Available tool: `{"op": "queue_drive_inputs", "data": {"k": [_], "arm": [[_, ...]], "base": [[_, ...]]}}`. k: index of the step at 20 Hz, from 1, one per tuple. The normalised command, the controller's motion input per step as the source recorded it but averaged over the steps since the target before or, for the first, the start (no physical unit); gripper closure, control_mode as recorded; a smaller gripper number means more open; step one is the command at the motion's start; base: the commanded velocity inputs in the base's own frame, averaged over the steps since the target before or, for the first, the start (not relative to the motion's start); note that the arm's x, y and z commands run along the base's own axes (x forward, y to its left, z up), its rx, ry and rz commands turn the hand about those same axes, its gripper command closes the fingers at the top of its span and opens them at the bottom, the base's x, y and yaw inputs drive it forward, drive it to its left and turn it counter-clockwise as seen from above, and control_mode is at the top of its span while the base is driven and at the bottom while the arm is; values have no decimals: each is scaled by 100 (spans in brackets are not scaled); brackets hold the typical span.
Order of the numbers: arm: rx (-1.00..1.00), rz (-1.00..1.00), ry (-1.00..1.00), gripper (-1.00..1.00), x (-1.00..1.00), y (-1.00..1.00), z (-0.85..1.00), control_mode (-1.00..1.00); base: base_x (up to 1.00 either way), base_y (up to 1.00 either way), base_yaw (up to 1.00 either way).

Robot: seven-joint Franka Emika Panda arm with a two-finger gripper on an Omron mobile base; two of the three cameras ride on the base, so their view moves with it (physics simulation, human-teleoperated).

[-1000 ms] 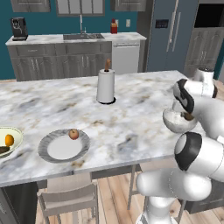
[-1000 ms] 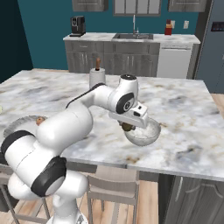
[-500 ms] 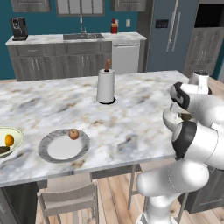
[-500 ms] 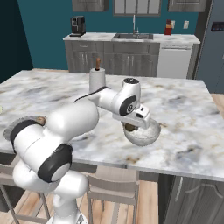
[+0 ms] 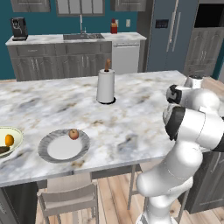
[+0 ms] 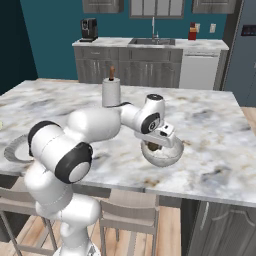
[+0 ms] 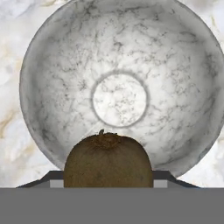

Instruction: Take the fruits from the plate on the dining counter and place two fruits in each bowl.

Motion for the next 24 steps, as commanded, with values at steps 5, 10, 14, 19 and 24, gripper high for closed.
{"op": "queue_drive_inputs", "data": {"k": [5, 10, 14, 19, 24], "arm": [[1, 0, 0, 100, 21, -30, -36, -100], [1, 0, 0, 100, 19, -20, -18, -100], [0, 0, 0, -100, 13, -2, -33, -100], [0, 0, 0, -100, 4, 0, -21, -100], [0, 0, 0, -100, 0, 5, -2, -100]], "base": [[0, 0, 0], [0, 0, 0], [0, 0, 0], [0, 0, 0], [0, 0, 0]]}}
